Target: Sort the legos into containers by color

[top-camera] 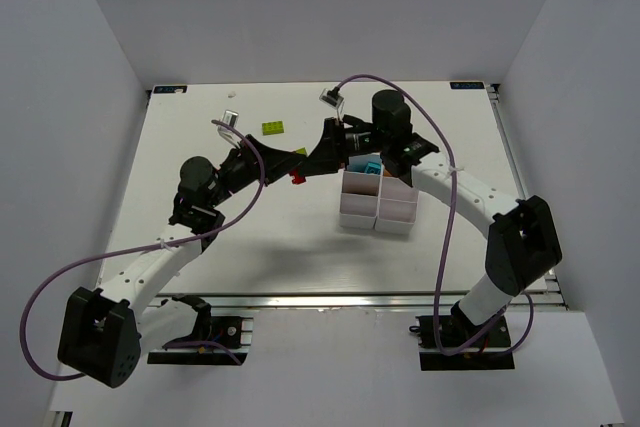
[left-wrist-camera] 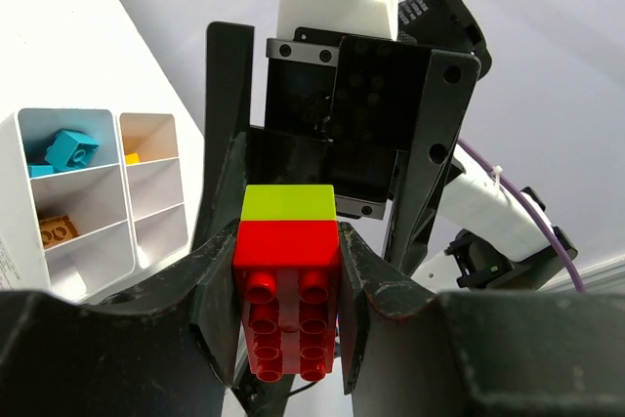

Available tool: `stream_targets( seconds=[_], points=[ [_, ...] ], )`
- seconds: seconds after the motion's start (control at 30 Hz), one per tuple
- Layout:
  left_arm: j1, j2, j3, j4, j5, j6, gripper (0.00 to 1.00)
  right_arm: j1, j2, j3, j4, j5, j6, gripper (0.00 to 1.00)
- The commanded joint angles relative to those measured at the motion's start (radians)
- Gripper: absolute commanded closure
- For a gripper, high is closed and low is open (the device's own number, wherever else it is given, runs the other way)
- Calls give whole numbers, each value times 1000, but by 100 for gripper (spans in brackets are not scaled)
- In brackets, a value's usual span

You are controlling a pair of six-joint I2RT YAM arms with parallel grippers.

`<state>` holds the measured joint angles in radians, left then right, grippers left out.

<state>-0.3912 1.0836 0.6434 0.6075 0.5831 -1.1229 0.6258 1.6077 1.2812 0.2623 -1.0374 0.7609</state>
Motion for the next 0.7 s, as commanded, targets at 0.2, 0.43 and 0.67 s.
stream_targets(
  seconds=[0.2, 0.43, 0.67],
  points=[
    [-6, -1, -8, 38, -19, 2, 91, 22, 3, 24, 66, -3, 46, 27],
    [-6, 9, 1, 47, -16, 0, 91, 34, 6, 15, 89, -9, 67, 36],
    [-6, 12, 1, 55, -19, -2, 91, 40, 6, 3, 110, -15, 86, 47]
  ],
)
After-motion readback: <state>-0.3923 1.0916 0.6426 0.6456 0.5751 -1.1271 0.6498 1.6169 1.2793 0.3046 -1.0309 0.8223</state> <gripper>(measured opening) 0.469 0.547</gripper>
